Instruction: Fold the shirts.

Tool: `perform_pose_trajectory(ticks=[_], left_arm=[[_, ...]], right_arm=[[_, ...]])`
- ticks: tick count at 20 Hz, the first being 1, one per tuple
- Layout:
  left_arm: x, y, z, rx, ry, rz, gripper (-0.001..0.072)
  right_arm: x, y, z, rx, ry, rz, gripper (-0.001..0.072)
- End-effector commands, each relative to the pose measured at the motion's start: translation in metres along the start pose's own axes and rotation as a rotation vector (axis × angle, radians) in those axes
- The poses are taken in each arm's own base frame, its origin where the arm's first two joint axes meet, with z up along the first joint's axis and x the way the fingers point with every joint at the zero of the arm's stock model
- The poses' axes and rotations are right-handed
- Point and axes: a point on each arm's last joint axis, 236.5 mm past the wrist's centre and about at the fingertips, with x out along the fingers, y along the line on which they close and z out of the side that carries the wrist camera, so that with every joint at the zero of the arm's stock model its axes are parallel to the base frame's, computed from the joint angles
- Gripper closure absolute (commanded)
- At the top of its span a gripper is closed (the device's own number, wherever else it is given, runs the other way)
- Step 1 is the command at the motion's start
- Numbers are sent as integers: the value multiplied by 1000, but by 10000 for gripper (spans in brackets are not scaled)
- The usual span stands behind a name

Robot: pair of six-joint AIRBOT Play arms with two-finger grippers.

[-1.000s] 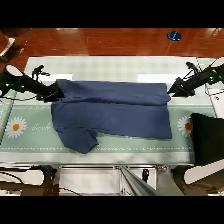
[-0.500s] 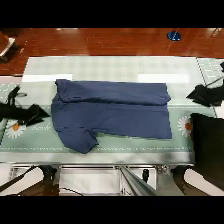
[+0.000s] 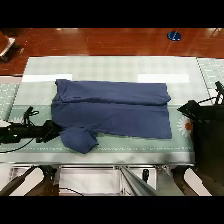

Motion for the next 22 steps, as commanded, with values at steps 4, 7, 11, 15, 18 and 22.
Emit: perform_pose_trajectory(ticks=[4,7,11,15,18,22], left_arm=[[40,-22,-5,73,-15,-16,681],[40,-25,-12,95,9,-25,685],[40,-26,-13,96,14,-28,684],[40,-26,-14,99,17,-29,684],[40,-23,-4,147,-22,-14,684],[30,-38,15,171,-67,-34,684]], right_arm=[[4,-47,-12,81,61,-134,300],[5,-76,-62,114,292,-213,300],[27,-70,-107,147,445,-176,300],[43,-63,-121,149,508,-154,300],[67,-45,-101,161,428,-87,300],[89,-7,-83,70,426,-8,427]])
